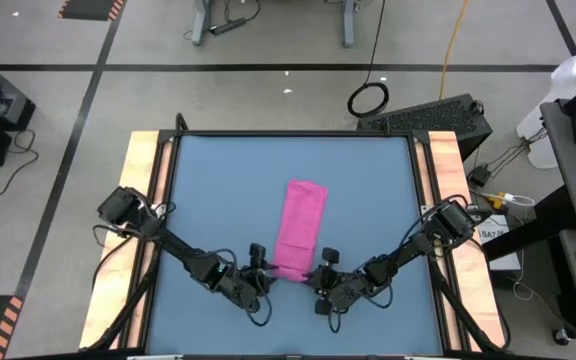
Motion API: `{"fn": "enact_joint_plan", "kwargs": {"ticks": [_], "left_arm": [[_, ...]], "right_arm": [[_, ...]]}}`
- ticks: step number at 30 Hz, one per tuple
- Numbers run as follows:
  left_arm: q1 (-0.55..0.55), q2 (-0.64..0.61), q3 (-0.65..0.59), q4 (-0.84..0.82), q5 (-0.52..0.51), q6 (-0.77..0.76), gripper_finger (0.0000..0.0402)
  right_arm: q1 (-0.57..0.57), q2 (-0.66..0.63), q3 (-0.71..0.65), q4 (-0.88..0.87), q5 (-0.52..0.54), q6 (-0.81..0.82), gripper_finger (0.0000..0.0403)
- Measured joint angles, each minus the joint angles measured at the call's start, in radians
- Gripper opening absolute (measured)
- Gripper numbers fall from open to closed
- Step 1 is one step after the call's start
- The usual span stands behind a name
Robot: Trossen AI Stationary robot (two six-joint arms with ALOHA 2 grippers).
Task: Roll towel into tight, uniform cylinder
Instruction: Roll the pink towel
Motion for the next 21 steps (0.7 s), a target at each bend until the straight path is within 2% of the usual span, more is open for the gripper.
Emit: {"fn": "enact_joint_plan", "kwargs": {"ticks": [14, 21], "left_arm": [[0.053, 0.000, 0.000, -0.031, 0.111, -0.001, 0.0171], [0.086, 0.000, 0.000, -0.093, 0.171, -0.082, 0.0171]], "right_arm": [[-0.004, -0.010, -0.001, 0.000, -0.009, 0.018, 0.0059], [-0.005, -0.032, -0.001, -0.021, -0.033, 0.014, 0.0059]]}}
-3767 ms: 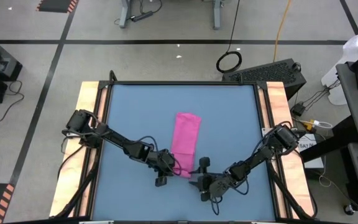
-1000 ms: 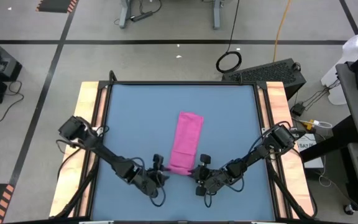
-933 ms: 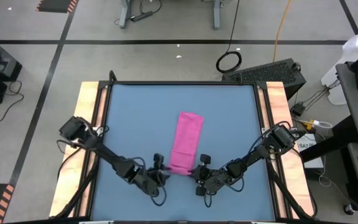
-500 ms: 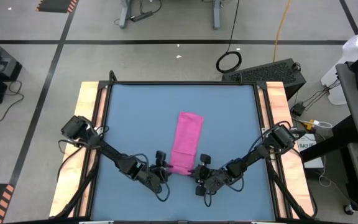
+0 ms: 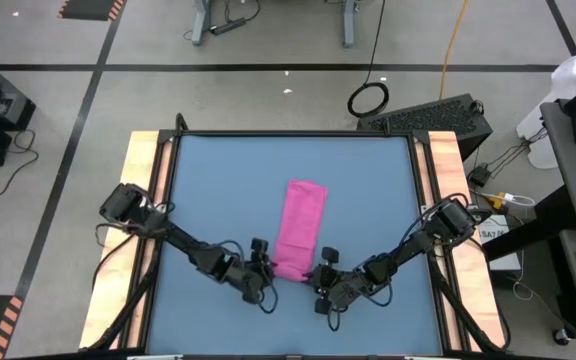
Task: Roll towel into tight, uniform cylinder
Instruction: Roll the pink towel
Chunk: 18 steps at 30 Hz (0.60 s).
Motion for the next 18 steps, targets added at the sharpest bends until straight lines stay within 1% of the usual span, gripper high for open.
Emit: {"fn": "enact_joint_plan", "kwargs": {"ticks": [3, 6, 9, 12, 16, 18], "left_arm": [[0.018, -0.002, 0.002, -0.021, 0.048, -0.048, 0.0170], [0.026, -0.002, 0.002, -0.023, 0.077, -0.073, 0.0154], [0.035, -0.002, 0.002, -0.021, 0.128, -0.075, 0.0121], [0.042, -0.003, 0.002, -0.020, 0.151, -0.085, 0.0080], [0.061, -0.004, 0.003, -0.029, 0.180, -0.117, 0.0025], [0.075, -0.005, 0.004, -0.039, 0.209, -0.133, 0.0013]], "right_arm": [[-0.001, -0.001, 0.000, -0.002, -0.009, -0.005, 0.0059], [-0.001, -0.001, 0.000, -0.001, -0.011, -0.016, 0.0059], [-0.001, -0.001, 0.000, 0.004, 0.001, -0.023, 0.0059], [0.001, -0.005, 0.000, 0.002, 0.011, -0.038, 0.0069], [0.006, -0.028, -0.002, -0.012, 0.008, -0.112, 0.0101], [0.018, -0.042, -0.004, -0.015, 0.011, -0.170, 0.0122]]}}
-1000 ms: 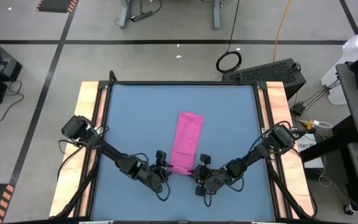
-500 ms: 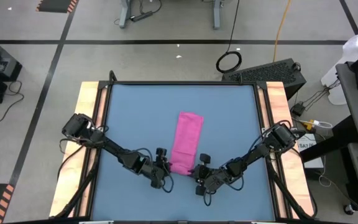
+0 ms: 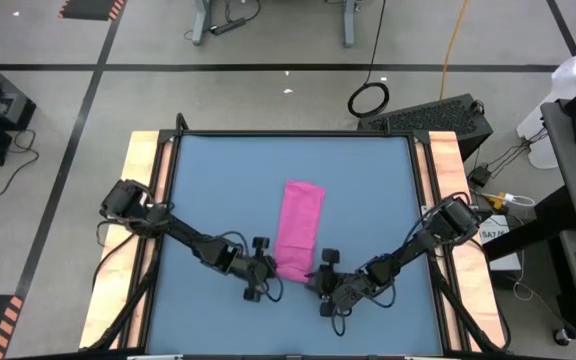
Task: Roll towel into tight, uniform cylinder
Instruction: Roll the pink towel
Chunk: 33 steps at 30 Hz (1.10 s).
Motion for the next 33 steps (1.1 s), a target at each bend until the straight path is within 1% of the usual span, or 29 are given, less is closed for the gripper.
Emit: {"fn": "enact_joint_plan", "kwargs": {"ticks": [3, 6, 9, 11, 16, 20, 24, 28, 33], "left_arm": [[0.022, -0.001, 0.000, -0.007, 0.063, -0.034, 0.0021], [0.043, -0.001, 0.000, -0.014, 0.149, -0.090, 0.0034], [0.075, 0.001, 0.000, -0.021, 0.217, -0.177, 0.0037], [0.097, 0.001, -0.001, -0.021, 0.256, -0.206, 0.0038], [0.142, 0.002, -0.001, -0.019, 0.354, -0.226, 0.0039], [0.163, 0.003, -0.002, -0.015, 0.404, -0.222, 0.0039], [0.177, 0.003, -0.002, -0.015, 0.414, -0.222, 0.0039], [0.184, 0.004, -0.002, -0.012, 0.437, -0.221, 0.0039], [0.184, 0.004, -0.002, -0.012, 0.449, -0.220, 0.0040]], "right_arm": [[0.028, -0.020, 0.000, 0.011, 0.060, -0.075, 0.0154], [0.060, -0.022, 0.000, 0.054, 0.116, -0.214, 0.0180], [0.080, -0.009, 0.002, 0.123, 0.121, -0.320, 0.0194], [0.080, 0.005, 0.002, 0.145, 0.118, -0.351, 0.0196], [0.056, 0.034, 0.002, 0.139, 0.127, -0.352, 0.0190], [0.040, 0.034, 0.002, 0.151, 0.133, -0.363, 0.0184], [0.021, 0.034, 0.002, 0.157, 0.126, -0.360, 0.0180], [-0.003, 0.034, 0.003, 0.134, 0.110, -0.307, 0.0178], [-0.018, 0.034, 0.003, 0.080, 0.075, -0.240, 0.0162]]}}
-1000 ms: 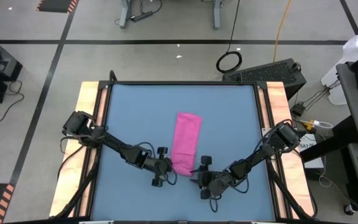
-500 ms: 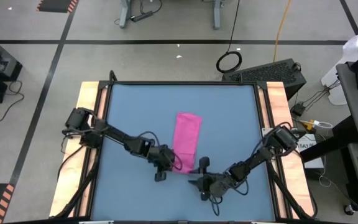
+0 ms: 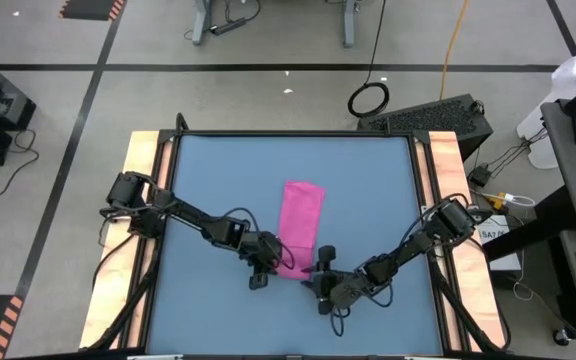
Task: Roll towel into tight, uniform cylinder
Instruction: Roll the pink towel
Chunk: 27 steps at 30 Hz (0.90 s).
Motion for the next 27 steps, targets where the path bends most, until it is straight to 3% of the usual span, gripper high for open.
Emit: {"fn": "enact_joint_plan", "kwargs": {"ticks": [11, 18, 22, 27], "left_arm": [[0.000, 0.000, -0.002, 0.017, -0.004, 0.000, 0.0040], [-0.030, -0.035, -0.003, -0.005, -0.080, 0.083, 0.0063], [-0.081, -0.082, -0.006, -0.041, -0.205, 0.136, 0.0100], [-0.185, -0.109, -0.005, -0.008, -0.492, 0.246, 0.0149]], "right_arm": [[-0.008, 0.044, 0.003, 0.011, 0.008, 0.184, 0.0084], [-0.011, 0.044, 0.003, -0.009, 0.007, 0.297, 0.0039], [-0.017, 0.043, 0.003, -0.021, -0.029, 0.373, 0.0034], [-0.022, 0.044, 0.003, -0.029, -0.041, 0.446, 0.0033]]}}
